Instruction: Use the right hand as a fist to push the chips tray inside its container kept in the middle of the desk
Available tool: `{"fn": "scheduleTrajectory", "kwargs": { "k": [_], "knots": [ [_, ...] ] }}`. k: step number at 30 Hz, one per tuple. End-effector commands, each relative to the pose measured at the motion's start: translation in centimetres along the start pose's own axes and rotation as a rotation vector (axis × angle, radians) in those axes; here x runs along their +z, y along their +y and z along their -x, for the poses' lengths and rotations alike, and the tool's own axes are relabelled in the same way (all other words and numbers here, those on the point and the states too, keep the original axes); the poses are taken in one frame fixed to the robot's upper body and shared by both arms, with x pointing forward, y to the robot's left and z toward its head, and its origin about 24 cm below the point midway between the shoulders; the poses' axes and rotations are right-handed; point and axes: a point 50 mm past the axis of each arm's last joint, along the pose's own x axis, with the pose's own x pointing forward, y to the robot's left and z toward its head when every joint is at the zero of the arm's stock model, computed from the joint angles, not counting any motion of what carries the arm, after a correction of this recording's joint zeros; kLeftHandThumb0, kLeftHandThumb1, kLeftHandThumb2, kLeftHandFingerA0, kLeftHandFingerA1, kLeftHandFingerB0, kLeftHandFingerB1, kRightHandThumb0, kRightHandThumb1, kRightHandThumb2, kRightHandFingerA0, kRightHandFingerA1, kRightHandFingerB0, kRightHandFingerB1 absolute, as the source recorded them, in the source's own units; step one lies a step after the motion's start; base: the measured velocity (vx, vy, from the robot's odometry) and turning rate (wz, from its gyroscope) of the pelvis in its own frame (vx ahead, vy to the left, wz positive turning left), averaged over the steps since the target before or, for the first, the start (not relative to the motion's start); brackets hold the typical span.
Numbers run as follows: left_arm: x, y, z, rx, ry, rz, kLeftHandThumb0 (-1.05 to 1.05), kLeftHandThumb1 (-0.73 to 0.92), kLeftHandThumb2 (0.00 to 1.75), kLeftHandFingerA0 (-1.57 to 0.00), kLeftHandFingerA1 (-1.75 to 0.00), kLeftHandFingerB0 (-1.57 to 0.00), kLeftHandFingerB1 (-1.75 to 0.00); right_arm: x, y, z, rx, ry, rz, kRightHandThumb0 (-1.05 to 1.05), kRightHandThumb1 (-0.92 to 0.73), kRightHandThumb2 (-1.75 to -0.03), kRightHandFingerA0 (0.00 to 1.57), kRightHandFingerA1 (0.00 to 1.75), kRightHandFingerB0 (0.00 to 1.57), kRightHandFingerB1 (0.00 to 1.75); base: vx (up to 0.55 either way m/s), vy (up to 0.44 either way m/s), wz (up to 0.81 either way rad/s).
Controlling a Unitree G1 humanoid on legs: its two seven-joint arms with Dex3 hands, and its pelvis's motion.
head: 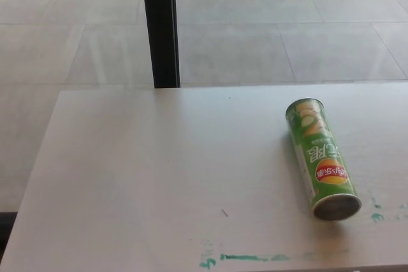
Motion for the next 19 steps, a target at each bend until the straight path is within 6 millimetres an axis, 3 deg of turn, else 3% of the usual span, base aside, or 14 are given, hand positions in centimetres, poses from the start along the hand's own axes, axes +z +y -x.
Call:
{"fn": "scheduleTrajectory", "kwargs": {
  "k": [1,3,4,5,9,11,19],
  "knots": [
    [0.23,0.27,-0.02,0.007,0.004,0.048,-0.89,0.67,1.33,-0.66,-1.22,-0.35,-0.93,0.63,-0.38,-0.21,-0.002,-0.016,-0.020,-0.68,-0.81,-0.64,0.89,1.21,0.68,0.69,0.00,0.000,0.00],
    [0.31,0.22,-0.04,0.004,0.003,0.049,-0.86,0.67,1.34,-0.62,-1.21,-0.33,-0.93,0.67,-0.30,-0.19,0.005,-0.025,-0.024,-0.67,-0.82,-0.64,0.91,1.21,0.67,0.67,0.00,0.000,0.00],
    [0.31,0.23,-0.03,0.006,-0.002,0.032,-0.85,0.69,1.34,-0.61,-1.20,-0.35,-0.93,0.63,-0.28,-0.23,-0.005,-0.026,-0.003,-0.70,-0.62,-0.97,1.00,1.13,0.66,0.73,0.00,0.000,0.00],
    [0.25,0.29,0.00,0.002,-0.002,0.002,-0.89,0.68,1.32,-0.65,-1.18,-0.37,-0.92,0.66,-0.24,-0.20,0.003,-0.027,-0.004,-0.67,-0.84,-0.64,0.95,1.24,0.67,0.68,0.00,0.000,0.00],
    [0.33,0.27,-0.01,0.005,-0.006,-0.016,-0.89,0.68,1.34,-0.63,-1.16,-0.36,-0.91,0.65,-0.38,-0.16,0.014,-0.033,0.027,-0.66,-0.85,-0.64,0.92,1.18,0.67,0.66,0.00,0.000,0.00],
    [0.30,0.28,-0.03,0.008,0.006,0.008,-0.89,0.67,1.32,-0.72,-1.24,-0.37,-0.93,0.52,-0.43,-0.15,0.019,-0.036,0.000,-0.65,-0.82,-0.64,0.92,1.23,0.68,0.69,0.00,0.000,0.00],
    [0.32,0.25,-0.01,-0.008,-0.002,0.020,-0.90,0.68,1.33,-0.64,-1.19,-0.39,-0.94,0.52,-0.36,-0.20,0.013,-0.023,0.015,-0.68,-0.82,-0.64,0.96,1.20,0.65,0.64,0.00,0.000,0.00]
  ]
}}
